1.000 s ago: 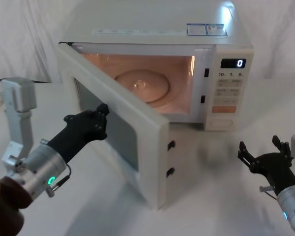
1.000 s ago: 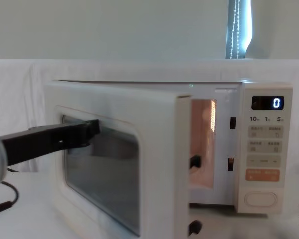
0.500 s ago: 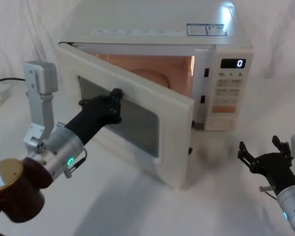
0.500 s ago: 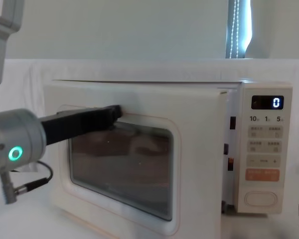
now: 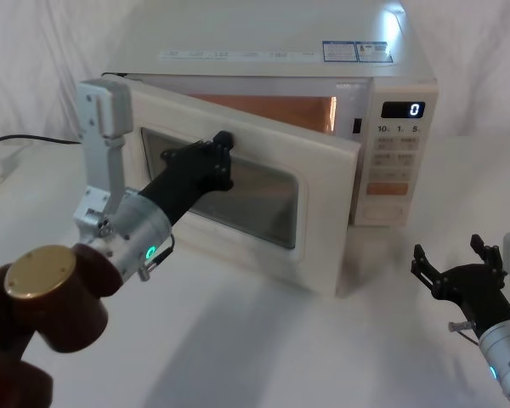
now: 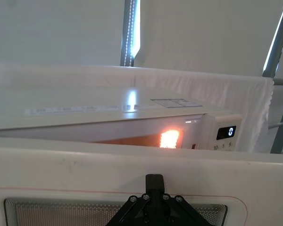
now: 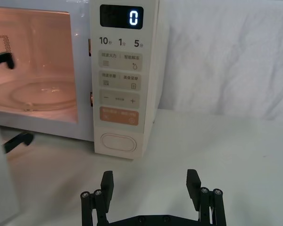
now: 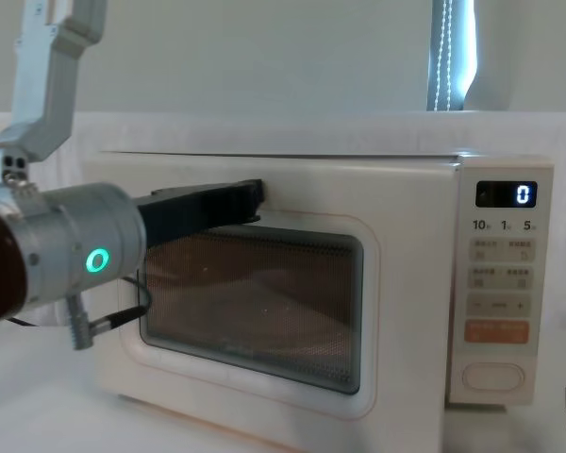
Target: Press the button to open the microwave door with one hand; close the microwave door with the other hand.
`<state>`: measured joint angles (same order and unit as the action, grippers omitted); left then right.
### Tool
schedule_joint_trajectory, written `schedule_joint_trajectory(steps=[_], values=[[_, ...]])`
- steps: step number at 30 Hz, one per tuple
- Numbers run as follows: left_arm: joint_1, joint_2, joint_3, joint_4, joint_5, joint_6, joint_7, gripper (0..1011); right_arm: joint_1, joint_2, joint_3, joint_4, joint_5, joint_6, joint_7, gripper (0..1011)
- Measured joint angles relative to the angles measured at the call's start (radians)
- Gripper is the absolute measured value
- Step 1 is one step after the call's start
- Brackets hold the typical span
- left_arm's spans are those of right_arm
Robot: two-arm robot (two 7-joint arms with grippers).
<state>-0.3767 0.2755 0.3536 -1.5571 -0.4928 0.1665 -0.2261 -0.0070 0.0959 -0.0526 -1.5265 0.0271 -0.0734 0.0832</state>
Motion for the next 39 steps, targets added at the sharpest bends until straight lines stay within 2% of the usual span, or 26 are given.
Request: schedule_joint_trajectory(steps=[12,23,39], values=[[-0.049,-0.041,0.013,0.060,0.051,-0.007,0.003,0,0.000,0.000,0.000,0.000,0.000,0.000,0.000,1002],[-0.094,-0.085,-0.003,0.131,0.098,-0.010,0.031,0,0.000,0.000,0.000,0.000,0.000,0.000,0.000,1002],[-0.149,-0.144,-0.016,0.229,0.148,-0.021,0.030,0,0.000,0.000,0.000,0.000,0.000,0.000,0.000,1002]])
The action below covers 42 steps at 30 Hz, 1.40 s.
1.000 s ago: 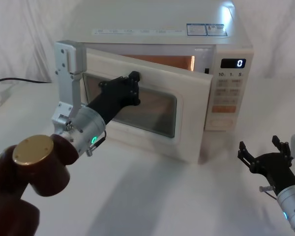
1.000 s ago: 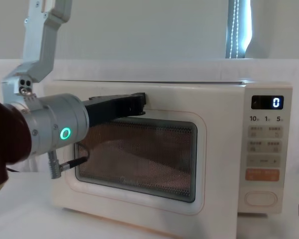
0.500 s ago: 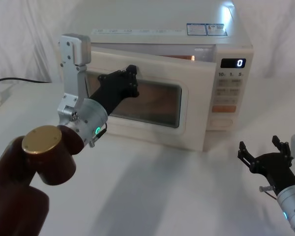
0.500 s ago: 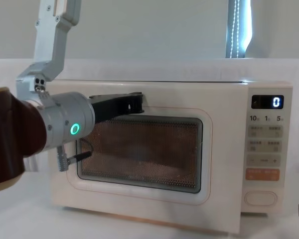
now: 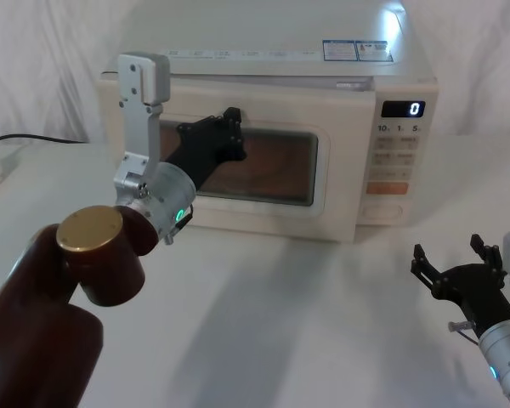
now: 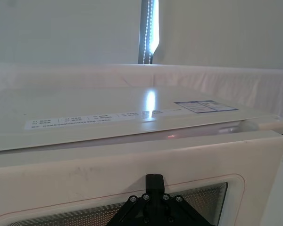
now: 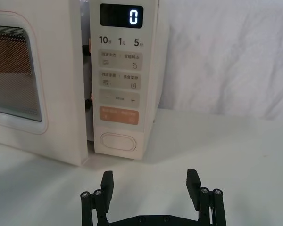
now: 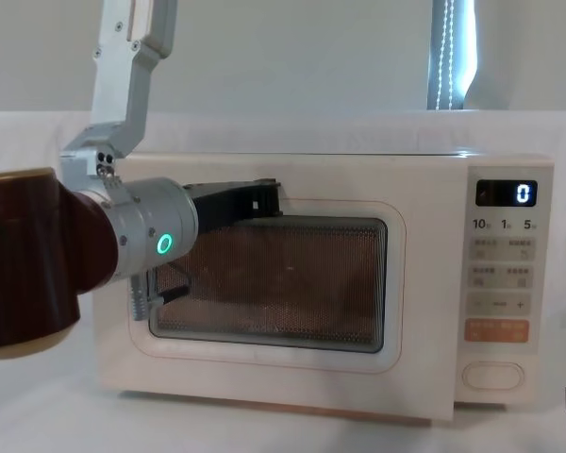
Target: Press the button to open the microwave door with one hand; close the microwave door with the other hand.
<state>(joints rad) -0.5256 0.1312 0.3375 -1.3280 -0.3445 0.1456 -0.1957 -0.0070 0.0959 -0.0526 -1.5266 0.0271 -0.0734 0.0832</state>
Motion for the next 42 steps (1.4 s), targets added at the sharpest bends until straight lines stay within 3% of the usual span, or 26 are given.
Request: schedule_joint_trajectory(steps=[27,42], values=[[-0.054,-0.055,-0.035,0.103,0.071,-0.022,0.011,0,0.000,0.000,0.000,0.000,0.000,0.000,0.000,1002],[-0.042,-0.068,-0.059,0.086,0.078,-0.006,0.010,0,0.000,0.000,0.000,0.000,0.000,0.000,0.000,1002]])
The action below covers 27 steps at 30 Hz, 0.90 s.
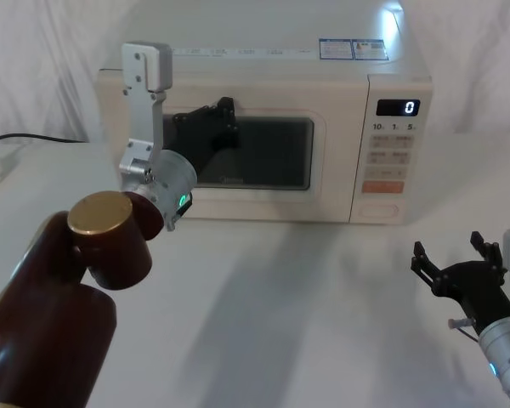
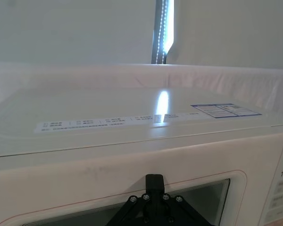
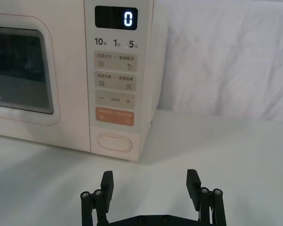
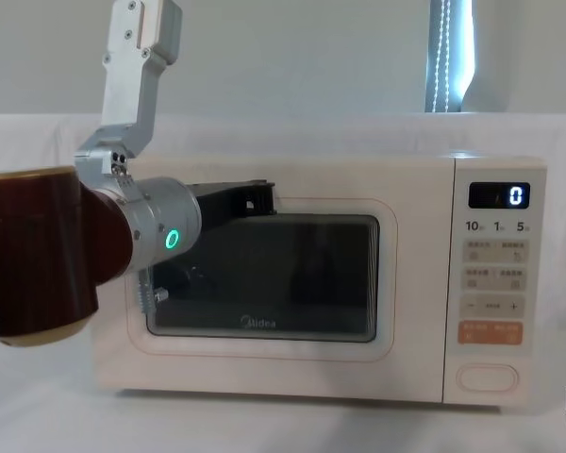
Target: Press the button to open the microwave door with one hand; close the microwave door with the other hand.
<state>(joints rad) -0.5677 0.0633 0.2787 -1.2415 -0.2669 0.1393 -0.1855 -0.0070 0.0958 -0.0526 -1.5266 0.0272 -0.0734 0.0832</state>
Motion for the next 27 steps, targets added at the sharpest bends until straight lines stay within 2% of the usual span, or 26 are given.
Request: schedule_joint_trajectory(steps=[4,16,27], values=[[0.016,0.002,-0.004,-0.031,-0.005,0.016,0.000,0,0.000,0.000,0.000,0.000,0.000,0.000,0.000,1002],[0.106,0.036,-0.009,-0.202,-0.042,0.099,-0.009,0,0.000,0.000,0.000,0.000,0.000,0.000,0.000,1002],[0.211,0.113,-0.024,-0.374,-0.073,0.125,-0.027,0,0.000,0.000,0.000,0.000,0.000,0.000,0.000,1002]])
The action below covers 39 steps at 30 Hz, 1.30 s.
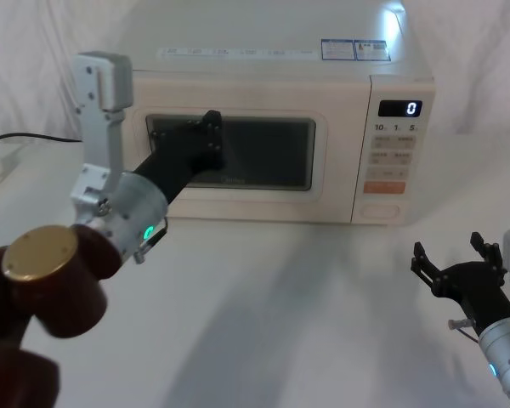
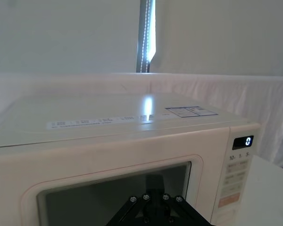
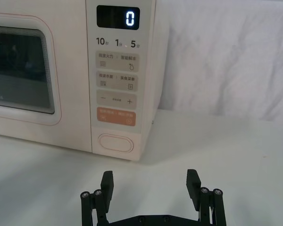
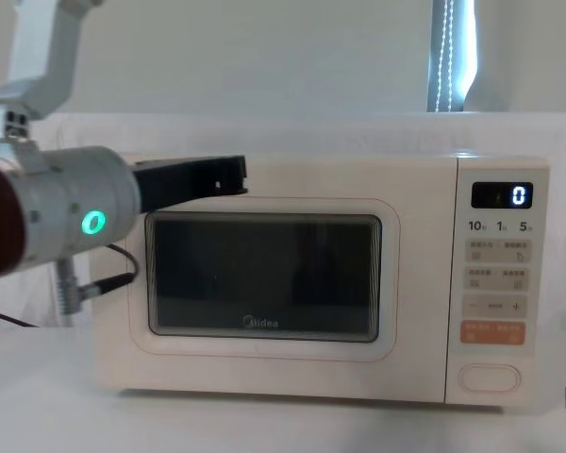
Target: Press the button to open the microwave door with one hand; close the microwave door with the other hand.
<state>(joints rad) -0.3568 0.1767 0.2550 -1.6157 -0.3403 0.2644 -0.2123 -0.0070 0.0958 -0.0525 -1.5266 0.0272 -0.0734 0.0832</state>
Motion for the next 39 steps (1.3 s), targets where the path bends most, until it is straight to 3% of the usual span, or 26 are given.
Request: schedule_joint_trajectory(steps=[5,11,22,36,39], values=[[0.046,0.042,-0.013,-0.061,-0.009,-0.009,-0.010,14,0.000,0.000,0.000,0.000,0.000,0.000,0.000,1002],[0.116,0.100,-0.047,-0.130,-0.034,-0.022,-0.017,194,0.000,0.000,0.000,0.000,0.000,0.000,0.000,1002],[0.230,0.169,-0.116,-0.174,-0.050,-0.072,-0.004,533,0.000,0.000,0.000,0.000,0.000,0.000,0.000,1002],[0.372,0.198,-0.197,-0.191,-0.050,-0.143,0.016,962,0.000,0.000,0.000,0.000,0.000,0.000,0.000,1002],[0.396,0.196,-0.209,-0.191,-0.047,-0.158,0.019,1001,0.000,0.000,0.000,0.000,0.000,0.000,0.000,1002]])
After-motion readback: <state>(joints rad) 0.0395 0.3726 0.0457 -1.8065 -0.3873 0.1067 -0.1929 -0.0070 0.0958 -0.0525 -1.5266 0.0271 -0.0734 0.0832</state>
